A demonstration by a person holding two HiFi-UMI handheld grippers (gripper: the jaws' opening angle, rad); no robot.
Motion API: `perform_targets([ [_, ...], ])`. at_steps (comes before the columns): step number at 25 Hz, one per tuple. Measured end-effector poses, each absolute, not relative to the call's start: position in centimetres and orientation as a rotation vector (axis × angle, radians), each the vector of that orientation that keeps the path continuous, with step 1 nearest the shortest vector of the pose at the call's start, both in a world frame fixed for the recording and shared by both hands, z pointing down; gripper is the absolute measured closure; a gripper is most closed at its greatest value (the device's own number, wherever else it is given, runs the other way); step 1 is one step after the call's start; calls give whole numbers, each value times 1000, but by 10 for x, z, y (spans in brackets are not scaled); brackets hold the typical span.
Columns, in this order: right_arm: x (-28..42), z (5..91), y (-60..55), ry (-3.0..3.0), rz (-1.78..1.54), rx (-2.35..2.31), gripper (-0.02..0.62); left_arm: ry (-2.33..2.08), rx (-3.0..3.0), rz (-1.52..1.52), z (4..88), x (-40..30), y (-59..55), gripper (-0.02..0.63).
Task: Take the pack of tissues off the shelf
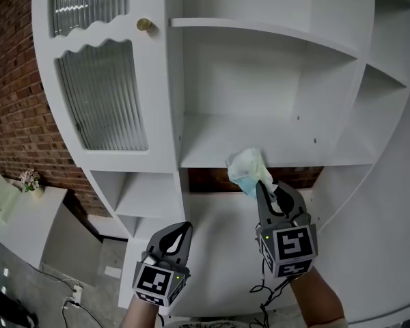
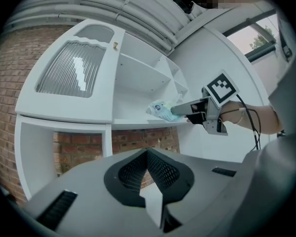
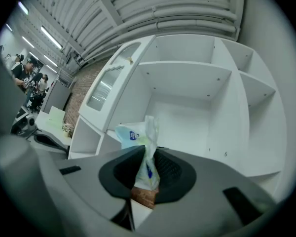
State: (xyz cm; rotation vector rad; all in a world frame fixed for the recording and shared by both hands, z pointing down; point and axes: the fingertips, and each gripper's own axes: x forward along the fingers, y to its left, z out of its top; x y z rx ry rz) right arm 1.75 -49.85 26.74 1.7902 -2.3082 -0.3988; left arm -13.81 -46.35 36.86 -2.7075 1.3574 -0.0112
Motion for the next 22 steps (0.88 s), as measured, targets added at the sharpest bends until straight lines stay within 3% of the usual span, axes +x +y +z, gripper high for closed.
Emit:
perform_targets([
  [13, 24, 395, -437, -2305, -110, 1847, 540, 1391, -2726, -7, 393, -158, -437, 600],
  [22, 23, 426, -425, -2408, 27, 1815, 543, 1434, -2737, -46, 411, -162, -432, 600],
])
